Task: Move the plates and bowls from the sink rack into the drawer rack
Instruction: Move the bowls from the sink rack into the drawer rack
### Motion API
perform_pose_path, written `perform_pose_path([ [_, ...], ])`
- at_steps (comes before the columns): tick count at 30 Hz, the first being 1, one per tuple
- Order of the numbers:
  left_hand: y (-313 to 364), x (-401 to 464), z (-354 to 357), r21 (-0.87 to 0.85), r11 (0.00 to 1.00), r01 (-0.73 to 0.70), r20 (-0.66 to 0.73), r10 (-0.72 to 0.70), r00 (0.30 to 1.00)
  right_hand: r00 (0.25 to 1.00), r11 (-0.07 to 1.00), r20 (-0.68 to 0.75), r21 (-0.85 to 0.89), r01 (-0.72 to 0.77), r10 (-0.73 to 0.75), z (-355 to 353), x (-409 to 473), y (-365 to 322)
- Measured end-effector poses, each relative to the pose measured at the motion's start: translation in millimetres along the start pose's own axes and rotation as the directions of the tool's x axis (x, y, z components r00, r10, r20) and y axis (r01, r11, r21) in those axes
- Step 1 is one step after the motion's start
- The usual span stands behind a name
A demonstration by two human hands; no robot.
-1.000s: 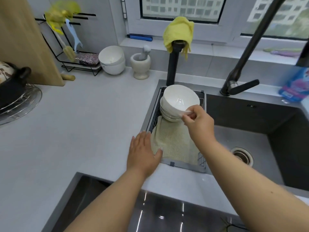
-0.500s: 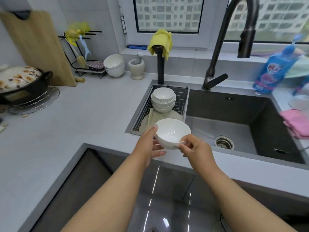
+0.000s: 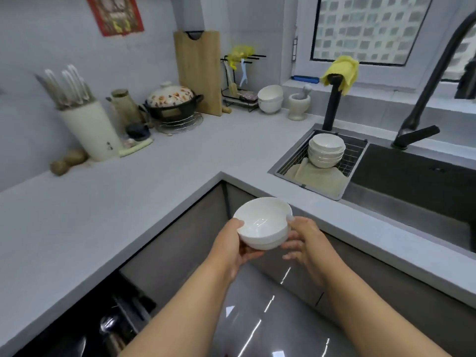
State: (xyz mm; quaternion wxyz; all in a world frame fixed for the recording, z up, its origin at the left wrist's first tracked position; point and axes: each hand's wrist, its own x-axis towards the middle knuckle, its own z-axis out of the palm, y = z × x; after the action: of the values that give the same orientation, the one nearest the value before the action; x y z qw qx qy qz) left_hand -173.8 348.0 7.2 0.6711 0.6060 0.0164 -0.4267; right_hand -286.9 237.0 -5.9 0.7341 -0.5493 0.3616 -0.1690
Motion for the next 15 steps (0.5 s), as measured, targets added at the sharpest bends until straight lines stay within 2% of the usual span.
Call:
perform_pose_path([
  [3, 0.8, -25.4, -44.6, -0.03, 0.998, -0.05, -0.087, 0.047, 0.995, 0.982, 0.992, 0.181, 0.1, -0.079, 0.06, 44.2, -11.4, 7.0],
  [6, -1.9, -46.9, -90.0, -0.067, 0.993, -0.096, -0.178, 0.083, 0.981, 0.955, 0.99, 0.282, 0.077, -0.116, 0.09, 86.5, -21.0, 16.5],
  [11, -13.1, -83.0, -169.5, -0.119, 0.983, -0.137, -0.292, 0.097, 0.952, 0.914, 0.985, 0.37, -0.026, -0.168, 0.166, 160.5, -42.7, 42.9],
  [15, -32.8, -118.9, -249.3, -0.043, 0.991, -0.128, -0.41, 0.099, 0.907, 0.891, 0.979, 0.412, -0.147, -0.142, 0.191, 227.4, -74.7, 75.5],
])
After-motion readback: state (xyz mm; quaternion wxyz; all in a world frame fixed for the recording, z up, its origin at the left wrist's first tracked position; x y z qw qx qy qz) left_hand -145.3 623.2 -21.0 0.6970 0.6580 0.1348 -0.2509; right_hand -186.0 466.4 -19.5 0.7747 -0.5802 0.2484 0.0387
